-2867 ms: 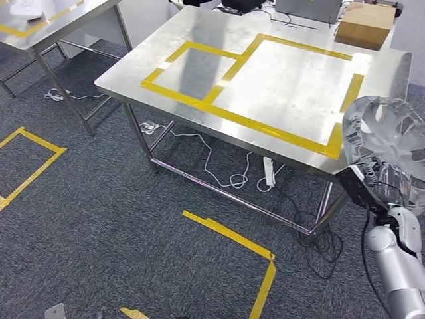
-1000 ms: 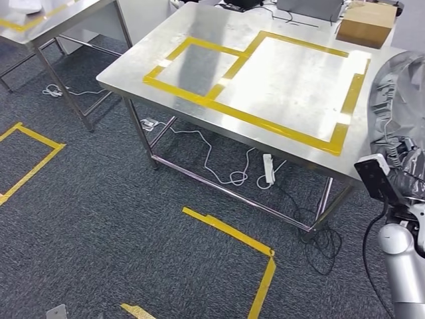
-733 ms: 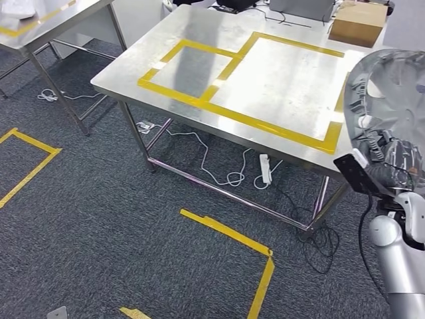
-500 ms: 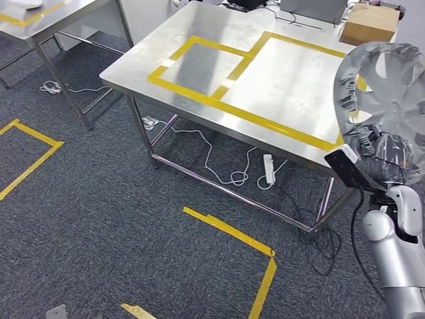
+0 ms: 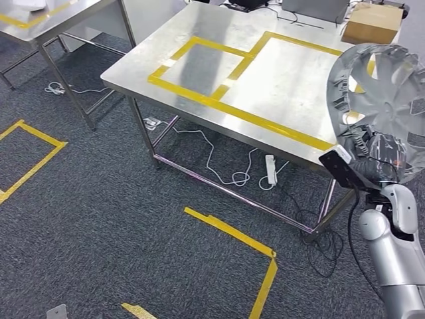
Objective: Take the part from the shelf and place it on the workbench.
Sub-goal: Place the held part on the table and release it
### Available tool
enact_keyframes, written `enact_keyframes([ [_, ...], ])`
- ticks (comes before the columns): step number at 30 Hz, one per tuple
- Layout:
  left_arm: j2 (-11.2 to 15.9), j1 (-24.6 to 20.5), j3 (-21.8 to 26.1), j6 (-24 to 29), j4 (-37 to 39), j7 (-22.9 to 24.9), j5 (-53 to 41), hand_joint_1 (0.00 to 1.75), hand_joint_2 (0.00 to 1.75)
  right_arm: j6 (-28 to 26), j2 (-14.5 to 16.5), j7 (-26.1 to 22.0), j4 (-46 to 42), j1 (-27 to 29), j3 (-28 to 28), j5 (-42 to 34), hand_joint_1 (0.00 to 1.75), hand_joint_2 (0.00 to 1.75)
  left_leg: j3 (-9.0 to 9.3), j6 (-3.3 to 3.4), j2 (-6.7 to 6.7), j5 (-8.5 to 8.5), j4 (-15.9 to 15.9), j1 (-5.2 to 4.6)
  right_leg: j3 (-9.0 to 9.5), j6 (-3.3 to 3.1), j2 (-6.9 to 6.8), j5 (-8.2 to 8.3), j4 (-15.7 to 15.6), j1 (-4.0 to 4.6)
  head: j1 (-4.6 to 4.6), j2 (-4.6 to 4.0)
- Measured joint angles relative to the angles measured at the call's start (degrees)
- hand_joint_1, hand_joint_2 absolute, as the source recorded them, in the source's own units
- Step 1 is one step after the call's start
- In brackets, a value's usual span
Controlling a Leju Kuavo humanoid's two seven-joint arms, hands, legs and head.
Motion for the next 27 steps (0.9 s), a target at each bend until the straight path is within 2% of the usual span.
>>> enact_keyframes([
  [2,0.0,0.0,0.0,0.0,0.0,0.0,0.0,0.00,1.75,0.0,0.0,0.1,0.1,-0.1,0.1,0.1,1.75,1.75,-1.56,-0.72,0.18,-2.42,3.7,0.21,0.10,-0.66,-0.23,0.12,-0.2,-0.22,-0.28,-0.01],
  [4,-0.1,0.0,0.0,0.0,0.0,0.0,-0.1,0.00,1.75,0.1,0.0,0.2,0.2,-0.1,0.2,0.3,1.75,1.75,-4.87,-1.25,0.34,-5.98,11.3,0.49,0.10,-0.94,-0.40,0.06,-0.1,-0.19,-0.54,-0.01],
  [5,-0.1,0.0,0.0,0.1,0.0,0.0,-0.1,0.00,1.75,0.2,0.0,0.2,0.2,0.0,0.2,0.4,1.75,1.75,-6.32,-1.39,0.39,-7.04,14.5,0.61,0.12,-0.96,-0.45,0.04,-0.1,-0.17,-0.54,-0.01],
  [6,-0.1,0.1,0.0,0.1,0.0,0.0,-0.1,0.00,1.75,0.2,0.0,0.2,0.3,0.0,0.3,0.5,1.75,1.75,-6.95,-1.42,0.42,-7.01,15.9,0.67,0.15,-0.96,-0.48,0.02,-0.1,-0.17,-0.55,-0.01],
  [7,-0.1,0.1,0.0,0.1,0.0,0.0,-0.1,0.00,1.75,0.2,0.0,0.2,0.4,0.0,0.4,0.5,1.75,1.75,-6.51,-1.36,0.45,-5.82,14.9,0.71,0.21,-0.95,-0.50,0.00,-0.1,-0.16,-0.55,-0.01],
  [9,-0.1,0.2,0.0,0.1,0.0,0.1,-0.1,0.00,1.75,0.2,0.0,0.2,0.4,0.0,0.6,0.5,1.75,1.75,-3.12,-0.93,0.62,-1.74,7.5,0.67,0.41,-0.86,-0.55,-0.10,-0.1,-0.17,-0.54,-0.01],
  [10,-0.1,0.1,0.0,0.1,0.0,0.1,-0.1,0.00,1.75,0.2,0.0,0.2,0.4,0.0,0.6,0.5,1.75,1.75,-1.37,-0.65,0.73,-0.34,3.7,0.53,0.44,-0.72,-0.58,-0.14,-0.1,-0.09,-0.54,-0.01],
  [11,0.0,0.1,0.0,0.1,0.0,0.1,-0.1,0.00,1.75,0.2,0.0,0.2,0.5,0.0,0.7,0.5,1.75,1.75,-0.17,-0.39,0.83,0.32,1.1,0.38,0.41,-0.52,-0.62,-0.16,-0.1,-0.03,-0.52,-0.01],
  [12,0.0,0.1,0.0,0.1,0.0,0.1,-0.1,0.00,1.75,0.2,0.0,0.2,0.5,0.0,0.7,0.5,1.75,1.75,0.36,-0.19,0.86,0.30,-0.1,0.22,0.34,-0.26,-0.68,-0.15,-0.1,0.02,-0.49,-0.01],
  [14,0.0,0.1,0.0,0.2,0.0,0.2,-0.2,0.00,1.75,0.2,0.0,0.2,0.6,0.0,0.9,0.5,1.75,1.75,0.51,0.25,0.73,0.20,-0.7,0.10,0.28,0.44,-0.86,-0.06,-0.4,-0.03,-0.50,0.00],
  [16,0.0,0.1,0.0,0.2,0.0,0.2,-0.2,0.00,1.75,0.2,0.0,0.3,0.6,-0.1,1.0,0.5,1.75,1.75,0.71,0.88,0.62,0.60,-1.4,0.27,-0.39,1.00,-0.79,-1.03,0.6,-0.13,-0.42,0.00],
  [17,0.0,0.1,0.0,0.2,0.0,0.2,-0.2,0.00,1.75,0.3,-0.1,0.3,0.6,-0.1,1.0,0.5,1.75,1.75,0.80,1.18,0.58,0.79,-1.7,0.39,-1.47,1.16,-0.61,-2.32,2.7,-0.15,-0.32,0.00],
  [19,0.0,0.0,0.0,0.2,0.0,0.3,-0.2,0.00,1.75,0.3,-0.1,0.2,0.7,0.0,1.0,0.5,1.75,1.75,0.77,1.45,0.48,0.86,-1.8,0.35,-5.10,1.31,-0.25,-5.87,10.2,-0.15,-0.24,0.01],
  [20,0.0,0.1,0.0,0.2,0.0,0.3,-0.2,0.00,1.75,0.3,-0.1,0.2,0.7,0.0,1.0,0.5,1.75,1.75,0.77,1.50,0.40,0.83,-1.8,0.28,-6.85,1.40,-0.16,-7.06,13.8,-0.15,-0.23,0.01],
  [21,0.0,0.1,0.0,0.2,0.0,0.3,-0.2,0.00,1.75,0.3,-0.1,0.2,0.8,0.1,1.1,0.5,1.75,1.75,0.79,1.52,0.30,0.81,-1.7,0.23,-7.89,1.48,-0.13,-7.28,15.8,-0.15,-0.25,0.01],
  [22,-0.1,0.1,0.0,0.2,0.0,0.3,-0.2,0.00,1.75,0.3,-0.1,0.3,0.9,0.1,1.1,0.5,1.75,1.75,0.82,1.51,0.18,0.78,-1.6,0.22,-7.81,1.54,-0.13,-6.33,15.5,-0.16,-0.23,0.01],
  [23,-0.1,0.1,0.0,0.2,0.0,0.3,-0.2,0.00,1.75,0.3,-0.1,0.3,0.9,0.1,1.2,0.5,1.75,1.75,0.85,1.45,0.04,0.71,-1.5,0.26,-6.59,1.56,-0.12,-4.44,12.8,-0.19,-0.23,0.00],
  [24,-0.1,0.1,0.0,0.2,0.0,0.3,-0.2,0.00,1.75,0.3,-0.1,0.3,1.0,0.1,1.2,0.5,1.75,1.75,0.85,1.29,-0.11,0.58,-1.3,0.29,-4.65,1.58,-0.06,-2.37,8.6,-0.25,-0.22,0.00],
  [25,-0.1,0.1,0.0,0.2,0.0,0.3,-0.2,0.00,1.75,0.3,-0.2,0.3,1.0,0.0,1.2,0.5,1.75,1.75,0.71,1.07,-0.25,0.43,-1.0,0.21,-2.58,1.59,0.11,-0.96,4.7,-0.28,-0.21,-0.01],
  [26,-0.1,0.0,0.0,0.2,0.0,0.3,-0.2,0.00,1.75,0.3,-0.2,0.3,1.0,0.0,1.2,0.5,1.75,1.75,0.51,0.82,-0.38,0.34,-0.7,0.12,-1.11,1.47,0.28,-0.18,1.9,-0.28,-0.25,-0.01],
  [27,-0.1,0.1,0.0,0.2,0.0,0.3,-0.2,0.00,1.75,0.3,-0.2,0.3,1.0,0.0,1.3,0.5,1.75,1.75,0.30,0.56,-0.47,0.32,-0.5,0.03,-0.33,1.32,0.44,-0.08,0.5,-0.24,-0.26,-0.01],
])
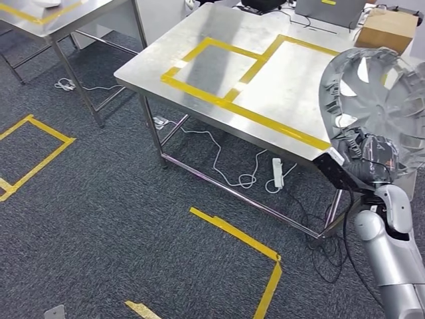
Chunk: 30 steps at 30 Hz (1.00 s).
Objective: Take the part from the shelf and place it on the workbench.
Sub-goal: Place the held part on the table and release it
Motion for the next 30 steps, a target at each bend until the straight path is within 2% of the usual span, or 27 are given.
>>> enact_keyframes([
  [3,0.1,0.1,0.0,0.0,0.0,0.0,0.0,0.00,1.75,0.0,0.0,0.0,0.0,0.1,0.1,0.0,1.75,1.75,-0.26,-0.62,-0.18,-0.06,0.3,0.01,0.15,-0.90,-0.07,-0.06,-0.2,0.04,-0.02,0.01],
  [5,0.1,0.1,0.0,0.0,0.0,0.0,-0.1,0.00,1.75,0.0,-0.1,0.0,0.0,0.0,0.1,0.0,1.75,1.75,-1.23,-1.27,0.11,-1.79,2.7,0.13,0.32,-1.61,-0.39,0.06,-0.4,-0.17,-0.35,0.01],
  [6,0.1,0.1,0.0,0.0,0.0,0.0,-0.1,0.00,1.75,0.0,-0.1,0.0,0.0,0.0,0.1,0.0,1.75,1.75,-2.51,-1.63,0.38,-3.44,5.6,0.25,0.38,-1.87,-0.56,0.06,-0.5,-0.20,-0.52,0.01],
  [8,0.0,0.1,0.0,0.0,0.0,0.0,-0.1,0.00,1.75,0.0,-0.1,0.1,0.0,0.1,0.1,0.0,1.75,1.75,-6.04,-2.10,0.78,-6.79,13.3,0.53,0.40,-2.12,-0.80,-0.02,-0.5,-0.12,-0.74,0.00],
  [9,0.0,0.2,0.0,0.0,0.0,0.0,-0.1,0.00,1.75,0.0,-0.1,0.1,0.0,0.1,0.1,0.0,1.75,1.75,-7.27,-2.18,0.86,-7.44,16.0,0.61,0.44,-2.15,-0.89,-0.04,-0.5,-0.08,-0.73,0.00],
  [10,0.0,0.2,0.0,0.0,0.0,0.0,-0.1,0.00,1.75,0.0,-0.1,0.1,0.0,0.0,0.1,0.0,1.75,1.75,-7.52,-2.15,0.89,-6.94,16.5,0.64,0.49,-2.16,-0.95,-0.06,-0.4,-0.06,-0.75,0.00],
  [11,0.0,0.2,0.0,0.0,0.0,0.0,-0.1,0.00,1.75,0.0,-0.1,0.1,0.0,0.0,0.1,0.0,1.75,1.75,-6.60,-2.01,0.91,-5.33,14.5,0.65,0.57,-2.16,-1.01,-0.09,-0.4,-0.03,-0.74,0.00],
  [13,0.0,0.2,0.0,0.0,0.0,0.0,-0.1,0.00,1.75,0.0,-0.1,0.1,0.0,0.0,0.2,0.0,1.75,1.75,-2.86,-1.40,1.20,-1.42,6.6,0.49,0.75,-2.04,-1.13,-0.19,-0.5,0.03,-0.74,0.01],
  [14,0.1,0.1,0.0,0.0,0.0,0.0,-0.1,0.00,1.75,0.0,-0.1,0.1,0.0,0.0,0.2,0.0,1.75,1.75,-1.27,-1.06,1.37,-0.29,3.1,0.32,0.73,-1.89,-1.19,-0.23,-0.4,0.11,-0.72,0.01],
  [15,0.1,0.1,0.0,0.0,0.0,0.0,-0.1,0.00,1.75,0.0,-0.1,0.1,0.1,0.0,0.2,0.0,1.75,1.75,-0.37,-0.80,1.50,0.13,1.0,0.14,0.64,-1.65,-1.27,-0.23,-0.5,0.17,-0.70,0.01],
  [18,0.1,0.1,0.0,0.0,0.0,0.0,-0.1,0.00,1.75,0.0,-0.1,0.0,0.1,0.0,0.2,0.0,1.75,1.75,-0.13,-0.19,1.34,0.12,-0.2,-0.01,0.39,-0.68,-1.56,-0.23,-0.7,0.12,-0.68,0.00],
  [20,0.0,0.1,0.0,0.0,0.0,0.0,-0.1,0.00,1.75,0.0,-0.1,0.0,0.0,0.0,0.3,0.0,1.75,1.75,0.16,0.46,1.18,0.53,-1.0,0.21,-0.58,-0.31,-1.34,-1.72,1.2,0.07,-0.57,0.00],
  [21,0.0,0.1,0.0,0.0,0.0,0.0,-0.1,0.00,1.75,0.0,-0.2,0.0,0.1,-0.1,0.3,0.0,1.75,1.75,0.29,0.72,1.12,0.68,-1.3,0.30,-1.88,-0.24,-1.08,-3.24,3.8,0.05,-0.50,0.00],
  [23,0.1,0.0,0.0,0.0,0.0,0.0,-0.1,0.00,1.75,0.0,-0.2,0.0,0.1,0.0,0.3,0.0,1.75,1.75,0.28,0.95,0.95,0.68,-1.3,0.19,-5.42,-0.14,-0.66,-6.50,11.3,0.09,-0.44,0.00],
  [24,0.1,0.0,0.0,0.0,0.0,0.0,-0.1,0.00,1.75,0.0,-0.2,0.0,0.1,0.0,0.3,0.0,1.75,1.75,0.30,0.98,0.84,0.65,-1.3,0.14,-6.88,-0.05,-0.58,-7.27,14.2,0.09,-0.45,0.00],
  [25,0.0,0.1,0.0,0.0,0.0,0.0,-0.1,0.00,1.75,0.0,-0.2,0.0,0.1,0.1,0.3,0.0,1.75,1.75,0.32,0.99,0.72,0.63,-1.2,0.13,-7.49,0.05,-0.55,-6.96,15.1,0.08,-0.45,0.00],
  [26,0.0,0.1,0.0,0.0,0.0,0.0,-0.1,0.00,1.75,0.1,-0.2,0.0,0.1,0.1,0.3,0.0,1.75,1.75,0.36,0.94,0.59,0.58,-1.1,0.17,-6.99,0.13,-0.55,-5.53,13.8,0.05,-0.44,0.00],
  [28,0.0,0.1,0.0,-0.5,0.0,0.0,-0.1,0.00,1.75,1.2,-0.2,0.4,0.1,0.0,0.3,0.0,1.75,1.75,0.40,0.63,0.36,0.27,-0.7,0.28,-3.62,0.29,-0.53,-1.56,6.5,-0.09,-0.44,0.00],
  [29,0.0,0.0,0.0,-0.8,0.0,-0.1,-0.1,0.00,1.75,1.9,-0.2,0.6,0.3,-0.1,0.3,0.0,1.75,1.75,0.27,0.36,0.25,0.04,-0.4,0.24,-1.81,0.24,-0.44,-0.43,2.9,-0.10,-0.43,0.00],
  [30,0.0,0.0,0.0,-1.2,0.0,-0.3,-0.2,0.00,1.75,2.4,-0.3,0.6,0.7,-0.1,0.3,0.1,1.75,1.75,0.11,0.07,0.16,-0.11,-0.1,0.16,-0.62,0.08,-0.37,-0.01,0.7,-0.07,-0.44,0.00],
])
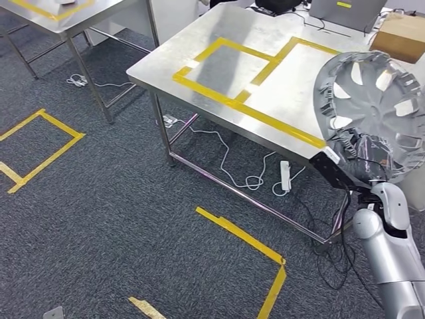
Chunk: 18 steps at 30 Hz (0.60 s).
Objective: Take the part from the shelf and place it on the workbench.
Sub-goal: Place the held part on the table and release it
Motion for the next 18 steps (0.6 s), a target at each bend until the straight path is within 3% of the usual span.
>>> enact_keyframes([
  [3,0.1,-0.1,0.0,-0.2,0.0,-0.3,-0.2,0.00,1.75,-0.4,0.0,-0.8,1.7,0.2,0.2,0.0,1.75,1.75,-0.32,-0.62,-0.16,-0.15,0.2,-0.13,0.72,-0.90,0.06,-0.29,-1.0,0.12,0.02,0.01],
  [5,0.0,-0.1,0.0,-0.1,0.0,-0.3,-0.4,0.00,1.75,-0.7,0.0,-1.0,2.5,0.2,0.2,-0.1,1.75,1.75,-0.88,-1.16,0.09,-1.19,1.8,-0.05,0.98,-1.52,-0.04,-0.32,-1.1,-0.09,-0.23,0.01],
  [6,0.0,-0.2,0.0,-0.1,0.0,-0.3,-0.6,0.00,1.75,-0.7,0.0,-1.0,2.7,0.2,0.3,-0.1,1.75,1.75,-1.92,-1.51,0.28,-2.40,4.1,0.04,1.17,-1.80,-0.12,-0.37,-1.1,-0.21,-0.40,0.01],
  [8,0.0,-0.2,0.0,-0.1,0.0,-0.3,-0.7,0.00,1.75,-1.0,0.0,-1.0,2.9,0.2,0.3,-0.1,1.75,1.75,-5.68,-2.05,0.62,-5.47,11.6,0.29,1.46,-2.19,-0.22,-0.64,-1.1,-0.15,-0.75,0.00],
  [10,-0.1,-0.1,0.0,-0.1,0.0,-0.3,-0.7,0.00,1.75,-1.1,0.0,-1.1,3.1,0.2,0.3,-0.1,1.75,1.75,-8.65,-2.11,0.72,-6.27,16.7,0.41,1.89,-2.29,-0.25,-1.03,-1.1,-0.07,-0.76,0.00],
  [11,-0.1,-0.1,0.0,-0.1,0.0,-0.3,-0.7,0.00,1.75,-1.2,0.0,-1.1,3.2,0.2,0.3,-0.1,1.75,1.75,-8.73,-1.95,0.74,-5.05,16.2,0.40,2.22,-2.27,-0.25,-1.28,-1.1,-0.04,-0.76,0.00],
  [14,0.0,-0.1,0.0,-0.1,0.0,-0.3,-0.7,0.00,1.75,-1.2,0.0,-1.0,3.2,0.3,0.3,-0.2,1.75,1.75,-4.56,-0.84,0.80,1.12,5.9,0.02,3.38,-1.94,-0.26,-2.19,-1.2,0.04,-0.74,0.00],
  [16,0.1,-0.2,0.0,0.0,0.0,-0.3,-0.7,0.00,1.75,-1.2,0.0,-1.0,3.3,0.3,0.4,-0.2,1.75,1.75,-2.59,-0.08,0.87,1.93,1.4,-0.37,3.64,-1.37,-0.25,-2.52,-1.3,0.11,-0.76,0.00],
  [18,0.1,-0.2,0.0,0.1,0.0,-0.3,-0.7,0.00,1.75,-1.2,0.0,-1.0,3.3,0.4,0.4,-0.2,1.75,1.75,-2.04,0.47,0.85,1.24,0.4,-0.47,3.80,-0.56,-0.30,-2.34,-1.4,0.11,-0.76,0.00],
])
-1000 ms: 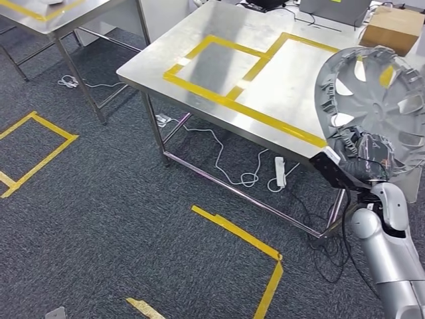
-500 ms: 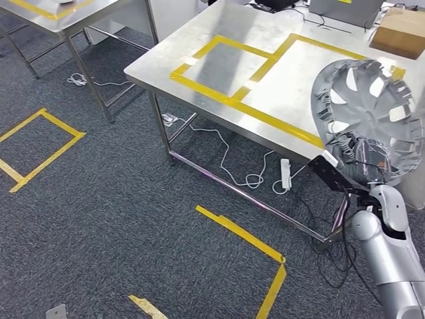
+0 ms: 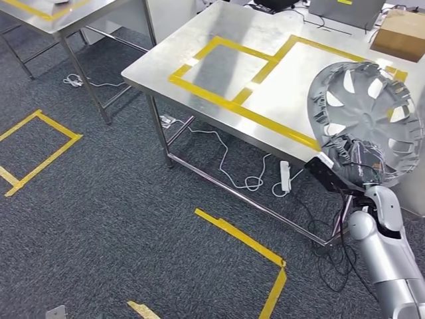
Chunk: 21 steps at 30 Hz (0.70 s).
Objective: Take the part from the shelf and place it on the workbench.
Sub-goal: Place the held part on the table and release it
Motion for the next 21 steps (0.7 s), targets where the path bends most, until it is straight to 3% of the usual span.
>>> enact_keyframes([
  [3,0.0,0.0,0.0,0.1,0.0,0.0,0.0,0.00,1.75,0.0,0.0,0.0,0.0,0.0,0.0,-0.1,1.75,1.75,1.28,0.65,-0.16,-0.23,-1.0,0.27,-1.37,0.50,0.00,-1.65,3.1,-0.09,0.26,0.00],
  [6,-0.1,-0.1,0.0,0.1,0.0,0.0,0.0,0.00,1.75,0.0,-0.1,0.0,0.2,0.1,0.0,-0.1,1.75,1.75,1.75,1.11,-0.32,-0.72,-1.1,0.22,-7.79,0.72,0.21,-5.34,13.3,-0.04,0.37,0.00],
  [7,-0.1,-0.1,0.0,0.1,0.0,0.0,0.0,0.00,1.75,0.0,-0.1,-0.1,0.2,0.2,0.1,-0.1,1.75,1.75,1.96,1.15,-0.38,-0.97,-1.1,0.18,-9.58,0.84,0.22,-5.40,15.3,-0.02,0.37,0.00],
  [8,-0.2,0.0,0.0,0.1,0.0,0.0,0.0,0.00,1.75,0.0,-0.1,-0.1,0.3,0.3,0.1,-0.1,1.75,1.75,2.29,1.13,-0.44,-1.26,-1.0,0.17,-10.37,0.94,0.21,-4.33,15.3,-0.02,0.38,0.00],
  [10,-0.2,0.1,0.0,0.1,0.0,0.0,0.0,0.00,1.75,0.0,-0.2,0.0,0.3,0.4,0.1,-0.1,1.75,1.75,3.35,0.88,-0.56,-2.05,-1.0,0.20,-8.84,1.04,0.16,0.75,9.3,-0.10,0.39,0.00],
  [12,-0.3,0.0,0.0,0.1,0.0,0.0,0.0,0.00,1.75,0.0,-0.3,0.0,0.4,0.4,0.1,-0.2,1.75,1.75,4.04,0.38,-0.65,-2.78,-0.8,0.15,-6.48,0.79,0.13,3.64,2.8,0.09,0.31,0.01],
  [13,-0.3,0.0,0.0,0.1,0.0,0.0,0.0,0.00,1.75,0.0,-0.3,0.0,0.5,0.4,0.1,-0.2,1.75,1.75,4.06,0.07,-0.65,-3.06,-0.7,0.12,-5.81,0.36,0.13,3.96,1.1,0.24,0.23,0.01],
  [17,-0.3,0.0,0.0,0.1,0.0,0.0,0.0,0.00,1.75,0.0,-0.5,-0.1,0.5,0.6,0.1,-0.1,1.75,1.75,4.03,-1.14,-0.48,-3.99,0.6,0.05,-4.32,-1.47,0.11,3.38,0.1,0.17,0.09,0.00],
  [19,-0.3,-0.1,0.0,0.1,0.0,0.0,0.0,0.00,1.75,0.0,-0.5,0.0,0.5,0.6,0.1,-0.1,1.75,1.75,1.79,-1.85,-0.30,-5.77,5.2,0.31,-3.42,-1.97,0.04,2.90,0.0,-0.01,-0.03,0.01],
  [21,-0.4,-0.1,0.0,0.1,0.0,0.0,0.0,0.00,1.75,0.0,-0.5,0.1,0.5,0.7,0.1,-0.1,1.75,1.75,-2.68,-2.38,-0.19,-8.32,12.6,0.63,-2.73,-2.18,0.04,2.23,0.0,0.00,-0.10,0.01],
])
